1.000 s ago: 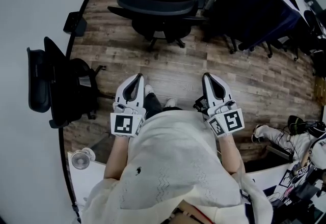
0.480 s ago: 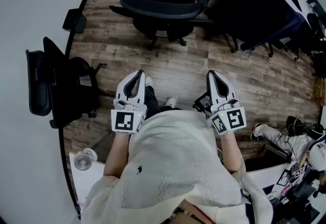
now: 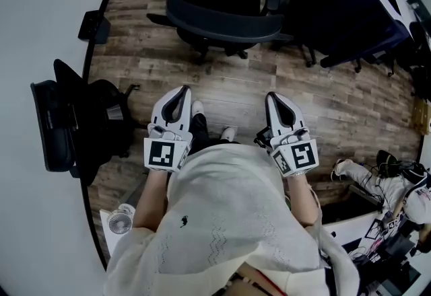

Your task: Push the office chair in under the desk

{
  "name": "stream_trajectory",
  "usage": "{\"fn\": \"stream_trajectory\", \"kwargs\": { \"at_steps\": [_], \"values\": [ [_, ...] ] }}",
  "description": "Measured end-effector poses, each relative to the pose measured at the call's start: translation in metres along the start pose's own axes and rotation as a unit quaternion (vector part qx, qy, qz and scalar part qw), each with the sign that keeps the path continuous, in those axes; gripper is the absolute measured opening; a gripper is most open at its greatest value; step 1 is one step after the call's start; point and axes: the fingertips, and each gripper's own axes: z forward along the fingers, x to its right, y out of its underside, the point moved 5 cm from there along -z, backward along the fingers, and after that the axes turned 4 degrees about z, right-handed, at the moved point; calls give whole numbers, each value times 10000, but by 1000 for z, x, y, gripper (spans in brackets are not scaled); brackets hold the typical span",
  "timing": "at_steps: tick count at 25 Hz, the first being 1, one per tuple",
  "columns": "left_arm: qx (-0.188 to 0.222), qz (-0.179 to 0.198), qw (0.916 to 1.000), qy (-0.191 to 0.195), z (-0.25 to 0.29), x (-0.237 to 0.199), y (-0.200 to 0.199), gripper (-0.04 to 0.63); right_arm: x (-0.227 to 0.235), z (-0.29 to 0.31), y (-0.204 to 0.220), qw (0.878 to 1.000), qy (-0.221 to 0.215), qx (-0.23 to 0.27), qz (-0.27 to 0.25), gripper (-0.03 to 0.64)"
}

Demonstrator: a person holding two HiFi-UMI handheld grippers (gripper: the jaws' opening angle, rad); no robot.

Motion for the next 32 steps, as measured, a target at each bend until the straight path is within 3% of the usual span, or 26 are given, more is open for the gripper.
{"fn": "stream_trajectory", "kwargs": {
  "at_steps": [10,23,32],
  "values": [
    [-15,170,9995,254,44,-59,1,14,4,59,-3,9978,391,-177,-506,17],
    [-115,409,9971,630,80,-120,9,14,12,111,-3,9849,1202,-641,-1064,60],
    [-278,1302,9877,817,93,-144,21,17,23,118,10,9661,1502,-1161,-1751,121]
  ]
}}
